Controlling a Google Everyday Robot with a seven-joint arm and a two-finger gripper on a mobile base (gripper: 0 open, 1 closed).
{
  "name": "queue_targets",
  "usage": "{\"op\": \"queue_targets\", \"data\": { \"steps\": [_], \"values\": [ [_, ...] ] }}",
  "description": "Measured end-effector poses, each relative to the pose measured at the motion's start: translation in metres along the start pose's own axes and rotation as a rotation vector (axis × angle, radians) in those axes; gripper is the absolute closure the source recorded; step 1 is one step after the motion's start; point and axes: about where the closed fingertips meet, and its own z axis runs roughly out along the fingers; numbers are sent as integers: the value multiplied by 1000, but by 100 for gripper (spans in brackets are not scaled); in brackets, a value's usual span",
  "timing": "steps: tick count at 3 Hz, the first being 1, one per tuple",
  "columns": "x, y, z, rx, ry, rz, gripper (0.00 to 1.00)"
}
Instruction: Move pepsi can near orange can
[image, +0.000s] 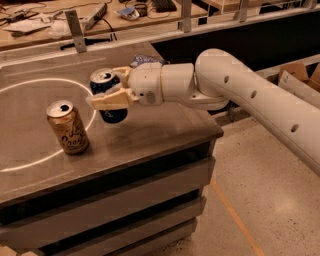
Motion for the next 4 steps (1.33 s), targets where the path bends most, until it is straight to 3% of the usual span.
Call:
{"op": "queue_targets", "data": {
  "steps": [2, 3, 4],
  "values": [
    [27, 32, 20, 27, -8, 46, 100],
    [36, 41, 25, 26, -9, 71, 91],
    [40, 49, 26, 19, -4, 88, 60]
  ]
}}
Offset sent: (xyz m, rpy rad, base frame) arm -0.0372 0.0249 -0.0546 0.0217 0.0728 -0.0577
